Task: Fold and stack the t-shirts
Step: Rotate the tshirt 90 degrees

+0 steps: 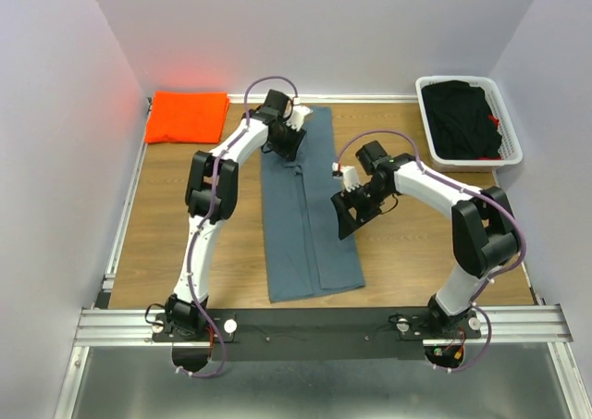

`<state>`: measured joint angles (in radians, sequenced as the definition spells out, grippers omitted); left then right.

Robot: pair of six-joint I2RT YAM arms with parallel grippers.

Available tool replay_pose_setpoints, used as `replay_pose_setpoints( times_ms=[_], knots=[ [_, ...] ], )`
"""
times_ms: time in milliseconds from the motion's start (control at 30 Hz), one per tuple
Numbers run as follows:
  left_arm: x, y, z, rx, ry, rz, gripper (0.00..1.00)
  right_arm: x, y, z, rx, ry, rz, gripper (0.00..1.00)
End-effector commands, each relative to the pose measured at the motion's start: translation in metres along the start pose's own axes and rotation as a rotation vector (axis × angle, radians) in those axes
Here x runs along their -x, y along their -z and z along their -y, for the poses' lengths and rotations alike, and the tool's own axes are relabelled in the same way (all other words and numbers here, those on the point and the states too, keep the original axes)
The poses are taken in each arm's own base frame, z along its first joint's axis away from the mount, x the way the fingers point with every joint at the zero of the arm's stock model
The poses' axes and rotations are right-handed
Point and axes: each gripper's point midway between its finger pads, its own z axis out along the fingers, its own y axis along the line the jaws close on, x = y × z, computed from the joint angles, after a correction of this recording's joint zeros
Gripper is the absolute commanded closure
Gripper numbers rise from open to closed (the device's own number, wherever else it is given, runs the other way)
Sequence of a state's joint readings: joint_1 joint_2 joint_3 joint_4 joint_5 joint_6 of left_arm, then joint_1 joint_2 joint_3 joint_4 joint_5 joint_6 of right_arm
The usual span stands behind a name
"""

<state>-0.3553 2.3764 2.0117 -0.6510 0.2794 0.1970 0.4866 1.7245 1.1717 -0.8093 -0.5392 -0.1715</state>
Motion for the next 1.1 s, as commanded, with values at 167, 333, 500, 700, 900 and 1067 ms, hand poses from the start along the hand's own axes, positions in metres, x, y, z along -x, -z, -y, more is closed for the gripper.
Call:
replay_pose_setpoints(
  times_ms=[167, 333, 500, 700, 900, 1067],
  knots=[
    [0.048, -0.03, -0.021, 0.054, -0.062, 0.059, 0.46, 0.034, 0.023, 0.038, -0.058, -0.071, 0.095, 0.09],
    [0.094, 0.003, -0.026, 0.105, -0.088, 0.197, 0.34, 0.068, 0.031, 0.064, -0.152, -0.051, 0.137, 0.09],
    [0.142, 0.077, -0.02, 0.15, -0.106, 0.358, 0.05, 0.114, 0.041, 0.089, -0.244, -0.043, 0.222, 0.09],
    [0.117, 0.117, 0.002, 0.105, -0.124, 0.35, 0.02, 0.18, 0.042, 0.112, -0.279, -0.061, 0.335, 0.1],
    [0.067, 0.092, 0.013, -0.027, -0.004, 0.285, 0.37, 0.228, 0.035, 0.128, -0.276, -0.078, 0.413, 0.31],
    [0.042, 0.07, 0.023, -0.088, 0.02, 0.239, 0.71, 0.24, 0.012, 0.141, -0.248, -0.114, 0.415, 0.59]
  ],
)
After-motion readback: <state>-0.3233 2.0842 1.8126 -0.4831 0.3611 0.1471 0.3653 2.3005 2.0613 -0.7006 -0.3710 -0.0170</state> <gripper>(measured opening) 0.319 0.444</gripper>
